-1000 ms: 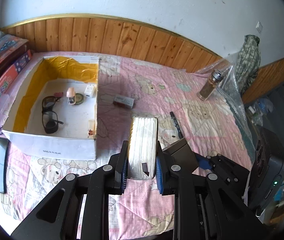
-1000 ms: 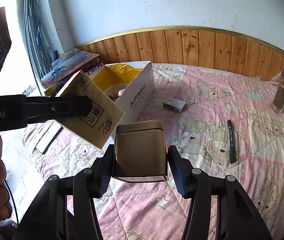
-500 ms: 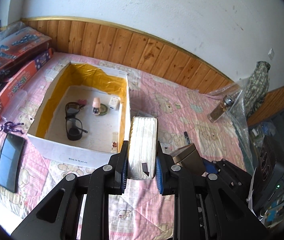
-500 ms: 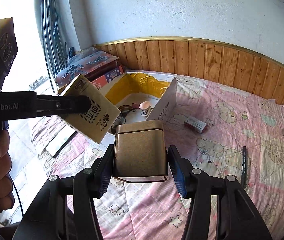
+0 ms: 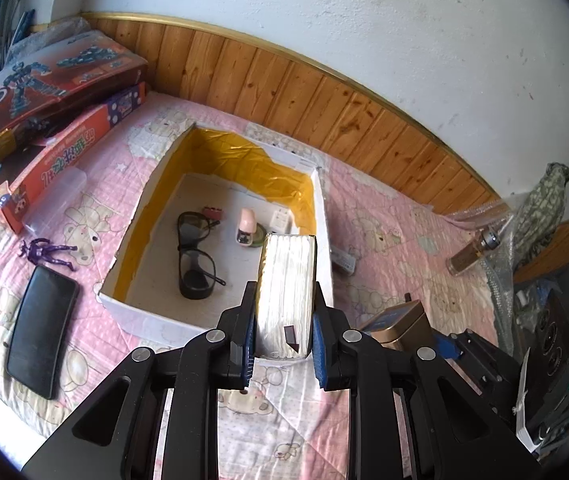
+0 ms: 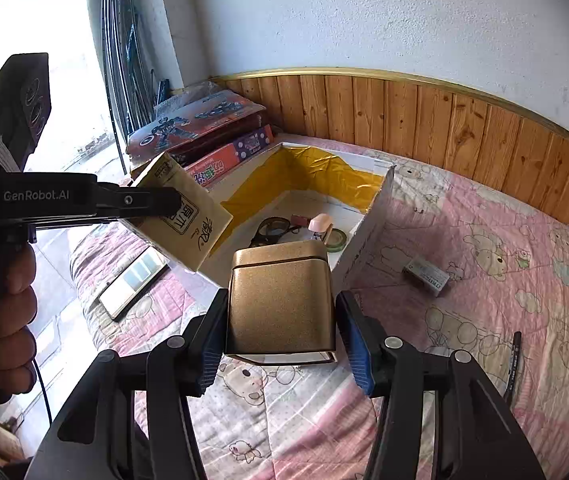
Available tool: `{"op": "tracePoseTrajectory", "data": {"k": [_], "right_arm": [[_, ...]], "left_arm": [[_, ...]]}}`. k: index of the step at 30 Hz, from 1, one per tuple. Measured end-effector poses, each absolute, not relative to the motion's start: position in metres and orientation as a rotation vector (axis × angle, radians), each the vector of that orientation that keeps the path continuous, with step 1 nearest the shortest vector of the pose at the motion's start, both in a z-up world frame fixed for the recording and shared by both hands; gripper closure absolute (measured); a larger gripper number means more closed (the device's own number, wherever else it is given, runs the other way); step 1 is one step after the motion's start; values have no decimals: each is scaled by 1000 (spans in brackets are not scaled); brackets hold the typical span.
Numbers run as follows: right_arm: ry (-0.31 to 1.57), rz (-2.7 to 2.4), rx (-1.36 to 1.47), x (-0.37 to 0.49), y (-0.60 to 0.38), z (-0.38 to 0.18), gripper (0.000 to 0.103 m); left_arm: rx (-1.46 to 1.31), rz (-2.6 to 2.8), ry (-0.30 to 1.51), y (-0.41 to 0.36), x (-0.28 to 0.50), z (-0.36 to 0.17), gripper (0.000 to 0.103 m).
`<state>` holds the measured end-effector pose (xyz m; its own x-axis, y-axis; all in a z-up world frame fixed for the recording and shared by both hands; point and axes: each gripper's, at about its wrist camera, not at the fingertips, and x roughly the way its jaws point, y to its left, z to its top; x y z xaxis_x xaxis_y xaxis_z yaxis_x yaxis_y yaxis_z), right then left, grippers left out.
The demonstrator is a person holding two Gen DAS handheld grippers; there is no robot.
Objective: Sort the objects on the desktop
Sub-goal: 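Carry the carton and gold tin with both grippers over the box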
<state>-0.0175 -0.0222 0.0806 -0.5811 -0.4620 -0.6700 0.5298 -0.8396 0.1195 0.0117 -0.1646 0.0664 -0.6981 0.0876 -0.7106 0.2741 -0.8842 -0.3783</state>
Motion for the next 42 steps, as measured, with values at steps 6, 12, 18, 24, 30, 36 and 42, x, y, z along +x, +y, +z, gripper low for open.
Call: {"op": "tracePoseTrajectory", "data": {"k": [6, 12, 18, 24, 30, 36, 42], "right_arm": [[151, -2339, 979, -39, -42, 81, 49], [178, -2305, 990, -59, -60, 77, 49], [205, -2279, 1005, -77, -74, 71, 49], [236, -2259, 1019, -94, -85, 68, 49], [249, -2232, 1054, -112, -91, 60, 49], [269, -2191, 1100, -130, -98, 49, 49], [306, -2154, 1129, -140, -105, 40, 49]], "left_arm": [[1191, -2684, 669, -185, -15, 66, 80], [1204, -2678, 610, -198, -42, 66, 80], [1238, -2664, 532, -206, -68, 62, 80], [1294, -2650, 492, -213, -95, 54, 80], [1366, -2623, 492, -224, -124, 43, 80], [1439, -2579, 523, -235, -156, 28, 80], [1483, -2547, 518, -239, -182, 11, 80]]}}
